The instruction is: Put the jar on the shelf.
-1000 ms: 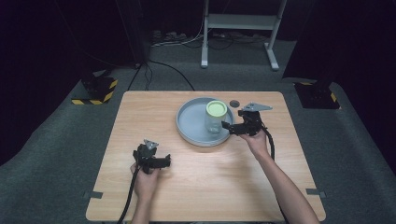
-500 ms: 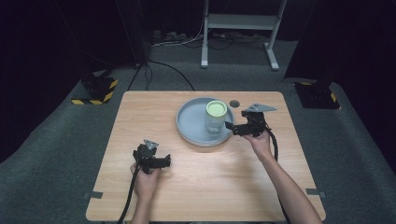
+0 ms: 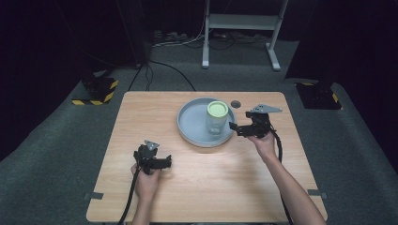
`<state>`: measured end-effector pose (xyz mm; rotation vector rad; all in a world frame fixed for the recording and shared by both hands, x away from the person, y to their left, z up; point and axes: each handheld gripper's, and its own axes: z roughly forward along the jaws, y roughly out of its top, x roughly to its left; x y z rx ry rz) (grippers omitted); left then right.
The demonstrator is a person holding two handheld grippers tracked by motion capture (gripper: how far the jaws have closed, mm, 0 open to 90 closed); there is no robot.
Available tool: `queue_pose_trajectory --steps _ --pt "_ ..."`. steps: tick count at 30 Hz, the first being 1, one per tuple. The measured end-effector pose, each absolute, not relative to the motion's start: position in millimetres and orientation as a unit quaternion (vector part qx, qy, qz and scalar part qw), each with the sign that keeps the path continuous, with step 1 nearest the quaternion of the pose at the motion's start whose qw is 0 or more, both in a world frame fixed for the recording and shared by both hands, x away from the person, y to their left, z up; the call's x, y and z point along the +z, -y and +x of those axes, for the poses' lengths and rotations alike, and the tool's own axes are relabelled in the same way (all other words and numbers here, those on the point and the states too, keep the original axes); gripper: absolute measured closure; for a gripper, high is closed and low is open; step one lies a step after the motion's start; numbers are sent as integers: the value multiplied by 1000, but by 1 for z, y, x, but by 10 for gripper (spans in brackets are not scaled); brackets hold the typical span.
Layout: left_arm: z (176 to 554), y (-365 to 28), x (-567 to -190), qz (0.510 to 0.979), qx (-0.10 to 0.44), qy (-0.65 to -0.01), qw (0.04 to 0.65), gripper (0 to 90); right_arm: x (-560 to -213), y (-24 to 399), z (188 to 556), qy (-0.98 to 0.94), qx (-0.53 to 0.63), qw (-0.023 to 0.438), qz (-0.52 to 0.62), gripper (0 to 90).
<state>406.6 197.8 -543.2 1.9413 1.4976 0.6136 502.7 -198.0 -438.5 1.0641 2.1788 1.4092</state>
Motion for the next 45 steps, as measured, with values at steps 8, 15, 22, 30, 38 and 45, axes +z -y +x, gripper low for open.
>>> queue_pose_trajectory --steps 8,15,22,30,38,45 --pt "407 -198 -543 732 231 -565 302 14 -439 201 501 -766 495 171 374 39" --pt "407 -198 -543 732 232 -565 302 14 -438 205 498 -764 495 175 374 40" --pt "407 -198 -543 732 232 -565 302 14 -437 208 497 -763 496 177 376 40" --pt "407 -198 -543 732 232 -565 302 14 -437 211 494 -764 495 179 374 40" --pt "407 -198 -543 732 232 -565 302 14 -437 215 491 -762 495 181 375 40" --pt "406 -198 -543 732 232 -565 302 15 -436 219 487 -760 498 183 375 41"
